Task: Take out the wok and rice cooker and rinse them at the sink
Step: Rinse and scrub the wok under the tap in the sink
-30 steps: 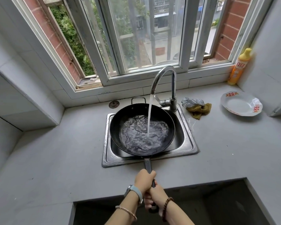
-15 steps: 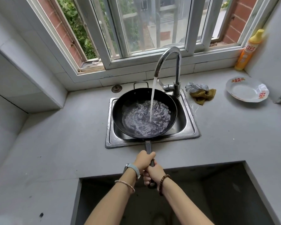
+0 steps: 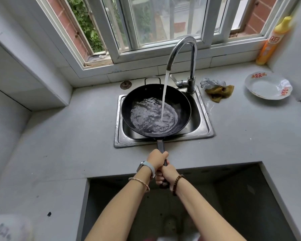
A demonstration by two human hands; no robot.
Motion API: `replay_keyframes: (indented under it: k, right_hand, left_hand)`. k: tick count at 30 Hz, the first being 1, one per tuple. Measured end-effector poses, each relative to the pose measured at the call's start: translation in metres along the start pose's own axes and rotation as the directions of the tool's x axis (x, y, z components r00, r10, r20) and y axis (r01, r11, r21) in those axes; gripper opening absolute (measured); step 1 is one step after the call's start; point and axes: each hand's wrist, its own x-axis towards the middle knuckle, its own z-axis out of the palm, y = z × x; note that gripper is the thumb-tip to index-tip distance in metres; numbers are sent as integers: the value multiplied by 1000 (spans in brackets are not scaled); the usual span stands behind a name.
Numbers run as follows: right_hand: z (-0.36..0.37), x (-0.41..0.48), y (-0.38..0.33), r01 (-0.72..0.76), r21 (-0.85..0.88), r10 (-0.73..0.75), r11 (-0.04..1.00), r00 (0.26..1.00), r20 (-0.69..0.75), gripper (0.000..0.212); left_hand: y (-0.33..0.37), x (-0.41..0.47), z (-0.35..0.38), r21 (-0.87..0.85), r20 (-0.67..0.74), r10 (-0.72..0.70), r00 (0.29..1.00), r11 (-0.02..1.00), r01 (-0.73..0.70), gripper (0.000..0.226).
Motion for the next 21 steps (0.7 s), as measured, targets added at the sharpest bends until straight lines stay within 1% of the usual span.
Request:
replay_keyframes:
  k: [3, 6, 8, 11, 15, 19, 21]
  right_hand:
    - [-7, -4, -3, 7, 32, -8, 999, 1000, 30, 17]
    - [-10, -7, -4, 6, 33, -7, 999, 999, 42, 18]
    - [-10, -5, -4, 7, 23, -8, 1000, 999, 38, 15]
    - [-7, -1, -2, 9, -6, -9, 1000, 1000, 7, 10]
    - [2, 4, 1, 3, -47, -5, 999, 999, -39, 12]
    - [10, 8, 4, 19, -78, -25, 997, 997, -78, 11]
    - [14, 10, 5, 20, -102, -30, 995, 995, -99, 16]
  left_hand:
    - [8, 0, 5, 122, -43, 17, 999, 992, -11, 30]
    - [9, 2, 7, 138, -48, 18, 999, 990, -11, 33]
    - [7, 2, 7, 108, -26, 4, 1000, 994, -1, 31]
    - [1, 4, 4, 10, 17, 7, 1000, 1000, -7, 27]
    - [-5, 3, -2, -136, 57, 16, 998, 991, -8, 30]
    - [-9, -1, -10, -148, 80, 36, 996, 989, -24, 33]
    - [-11, -1, -13, -165, 95, 34, 995, 986, -18, 32]
